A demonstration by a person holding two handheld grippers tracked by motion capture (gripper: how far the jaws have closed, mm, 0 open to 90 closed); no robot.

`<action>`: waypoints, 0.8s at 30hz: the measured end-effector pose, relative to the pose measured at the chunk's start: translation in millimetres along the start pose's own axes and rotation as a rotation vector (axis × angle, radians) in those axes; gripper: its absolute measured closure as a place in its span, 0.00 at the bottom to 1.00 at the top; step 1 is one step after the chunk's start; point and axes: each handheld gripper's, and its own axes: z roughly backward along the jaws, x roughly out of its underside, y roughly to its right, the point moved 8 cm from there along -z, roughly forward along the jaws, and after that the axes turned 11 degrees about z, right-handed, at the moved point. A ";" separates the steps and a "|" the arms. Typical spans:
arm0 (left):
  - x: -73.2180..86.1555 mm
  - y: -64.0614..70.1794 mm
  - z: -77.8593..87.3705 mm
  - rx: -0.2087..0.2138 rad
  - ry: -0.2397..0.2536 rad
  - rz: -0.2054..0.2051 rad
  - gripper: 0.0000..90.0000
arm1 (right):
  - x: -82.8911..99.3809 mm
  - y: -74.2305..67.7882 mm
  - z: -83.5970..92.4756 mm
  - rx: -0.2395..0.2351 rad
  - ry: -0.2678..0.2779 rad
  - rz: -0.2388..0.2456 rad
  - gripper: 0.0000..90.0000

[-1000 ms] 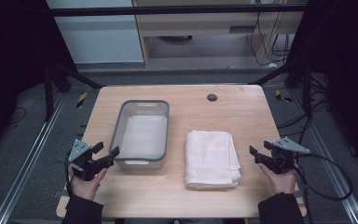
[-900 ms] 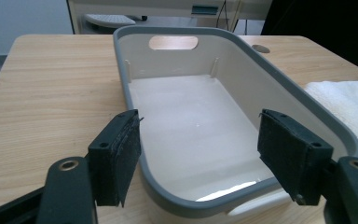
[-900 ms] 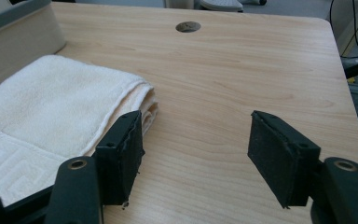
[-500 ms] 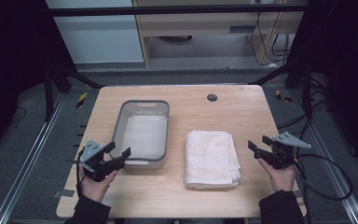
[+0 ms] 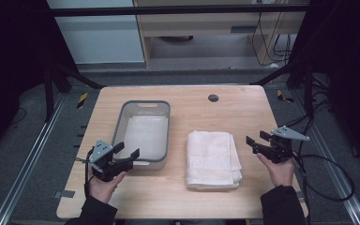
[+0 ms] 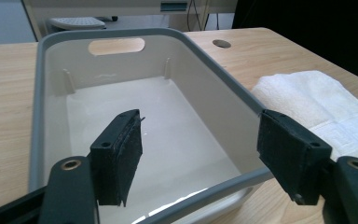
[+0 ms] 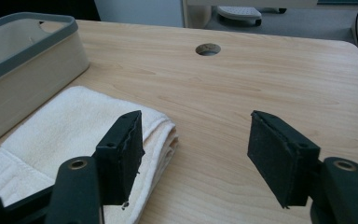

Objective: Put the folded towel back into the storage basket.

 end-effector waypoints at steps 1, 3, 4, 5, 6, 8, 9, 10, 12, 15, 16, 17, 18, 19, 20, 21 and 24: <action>-0.7 2.3 -0.9 0.005 0.001 -0.002 0.33 | -1.8 -0.2 -0.9 -0.001 0.002 -0.001 0.39; -1.7 6.9 -3.3 0.012 -0.002 -0.006 0.33 | -5.3 0.0 -2.5 -0.007 0.007 -0.004 0.39; -2.1 9.0 -4.4 0.014 -0.004 -0.010 0.33 | -7.4 -0.3 -3.0 -0.013 0.014 -0.011 0.39; -2.1 9.0 -4.4 0.014 -0.004 -0.010 0.34 | -9.0 -0.2 -3.4 -0.017 0.017 -0.016 0.38; -2.6 13.6 -7.2 0.021 -0.006 -0.015 0.34 | -11.0 0.5 -4.4 -0.018 0.019 -0.014 0.38; -2.6 17.8 -10.5 0.027 -0.011 -0.019 0.34 | -13.6 0.3 -5.6 -0.023 0.024 -0.017 0.37; -2.6 19.8 -12.1 0.028 -0.015 -0.022 0.34 | -14.4 0.3 -6.5 -0.025 0.021 -0.017 0.37; -2.7 22.1 -13.6 0.032 -0.017 -0.025 0.34 | -15.2 0.1 -7.6 -0.026 0.020 -0.014 0.37; -3.0 27.6 -16.6 0.039 -0.019 -0.033 0.34 | -17.4 -1.3 -9.7 -0.031 0.020 -0.011 0.37; -3.9 34.5 -20.2 0.048 -0.022 -0.044 0.34 | -19.8 -2.7 -12.6 -0.035 0.019 -0.007 0.36; -4.2 37.3 -21.6 0.053 -0.023 -0.045 0.34 | -20.8 -3.2 -13.7 -0.037 0.019 -0.009 0.35; -4.5 39.9 -23.0 0.057 -0.025 -0.050 0.34 | -21.7 -3.3 -14.7 -0.039 0.020 -0.005 0.35; -4.7 42.6 -24.5 0.059 -0.028 -0.056 0.34 | -23.0 -4.0 -15.9 -0.043 0.024 -0.010 0.35; -4.8 45.5 -26.0 0.063 -0.029 -0.059 0.34 | -24.1 -4.1 -17.0 -0.046 0.025 -0.006 0.34; -4.8 48.4 -27.6 0.067 -0.030 -0.062 0.34 | -25.3 -4.4 -18.1 -0.047 0.029 -0.010 0.34; -4.5 51.1 -29.0 0.070 -0.033 -0.067 0.34 | -26.5 -4.9 -19.2 -0.052 0.033 -0.013 0.34; -3.0 58.3 -33.7 0.078 -0.039 -0.078 0.34 | -28.0 -5.8 -22.5 -0.051 0.034 -0.008 0.33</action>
